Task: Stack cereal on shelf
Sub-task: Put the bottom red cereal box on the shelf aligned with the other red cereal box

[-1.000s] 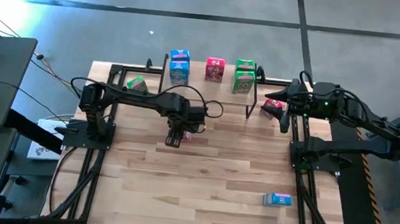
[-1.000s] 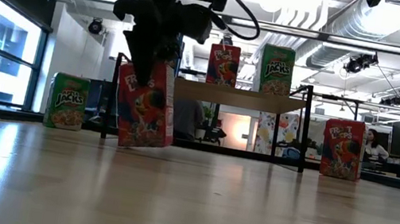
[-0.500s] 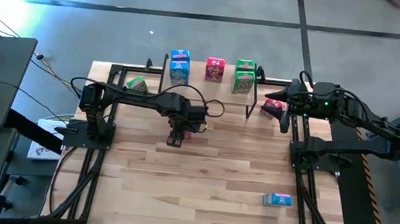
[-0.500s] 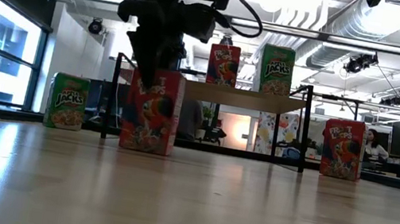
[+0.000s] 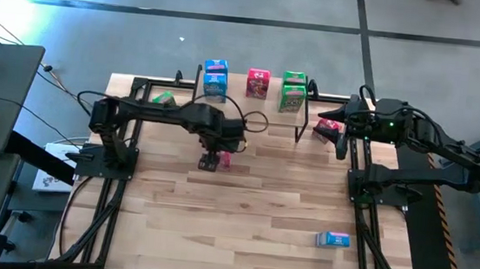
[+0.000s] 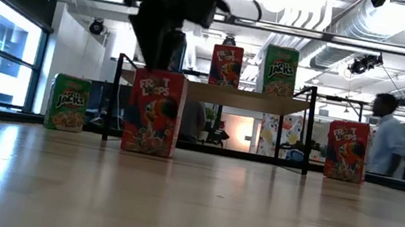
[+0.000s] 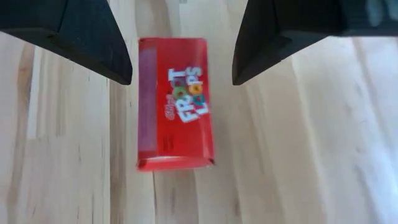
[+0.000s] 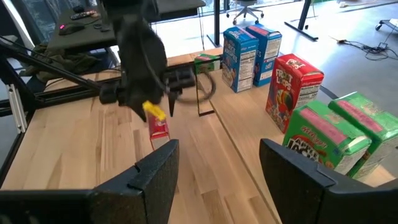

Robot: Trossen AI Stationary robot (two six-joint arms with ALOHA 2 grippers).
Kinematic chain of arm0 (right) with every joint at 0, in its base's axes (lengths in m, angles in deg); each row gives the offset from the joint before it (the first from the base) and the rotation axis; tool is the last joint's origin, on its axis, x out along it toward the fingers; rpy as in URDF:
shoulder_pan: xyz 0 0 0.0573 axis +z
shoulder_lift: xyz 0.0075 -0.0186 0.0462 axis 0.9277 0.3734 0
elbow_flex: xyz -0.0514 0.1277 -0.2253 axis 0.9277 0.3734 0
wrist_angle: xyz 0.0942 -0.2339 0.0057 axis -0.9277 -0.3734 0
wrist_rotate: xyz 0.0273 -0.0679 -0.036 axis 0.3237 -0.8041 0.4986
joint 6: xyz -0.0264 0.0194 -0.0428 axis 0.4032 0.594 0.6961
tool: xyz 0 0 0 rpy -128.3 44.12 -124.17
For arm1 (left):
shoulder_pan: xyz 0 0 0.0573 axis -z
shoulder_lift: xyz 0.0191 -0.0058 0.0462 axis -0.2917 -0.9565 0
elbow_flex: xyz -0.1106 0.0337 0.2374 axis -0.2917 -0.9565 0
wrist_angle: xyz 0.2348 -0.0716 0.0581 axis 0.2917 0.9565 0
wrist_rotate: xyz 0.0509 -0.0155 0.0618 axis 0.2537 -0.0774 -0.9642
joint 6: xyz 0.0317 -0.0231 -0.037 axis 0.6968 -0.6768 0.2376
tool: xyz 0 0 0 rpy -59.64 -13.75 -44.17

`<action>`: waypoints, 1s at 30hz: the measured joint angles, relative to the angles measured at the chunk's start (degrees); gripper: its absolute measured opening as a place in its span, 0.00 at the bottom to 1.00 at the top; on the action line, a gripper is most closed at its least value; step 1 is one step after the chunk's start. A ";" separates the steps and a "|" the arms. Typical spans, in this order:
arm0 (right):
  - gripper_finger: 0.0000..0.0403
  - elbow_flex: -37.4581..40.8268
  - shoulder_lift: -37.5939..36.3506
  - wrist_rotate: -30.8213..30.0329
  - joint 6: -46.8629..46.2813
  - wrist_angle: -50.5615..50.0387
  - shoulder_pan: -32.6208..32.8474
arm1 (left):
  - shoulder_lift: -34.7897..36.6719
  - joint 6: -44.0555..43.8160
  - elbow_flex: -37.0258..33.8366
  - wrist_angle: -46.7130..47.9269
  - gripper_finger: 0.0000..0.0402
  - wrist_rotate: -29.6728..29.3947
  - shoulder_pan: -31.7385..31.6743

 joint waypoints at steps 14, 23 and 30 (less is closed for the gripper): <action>0.54 0.00 -0.01 0.02 0.00 -0.28 0.00 | 9.24 -4.71 6.26 3.38 0.67 -0.26 -0.34; 0.54 0.00 -0.01 0.02 0.02 -0.28 0.02 | 18.42 -16.33 7.71 2.86 0.67 -0.50 -1.36; 0.54 0.00 -0.01 0.01 0.00 -0.28 0.01 | 24.21 -25.20 7.71 2.91 0.67 -2.65 -2.23</action>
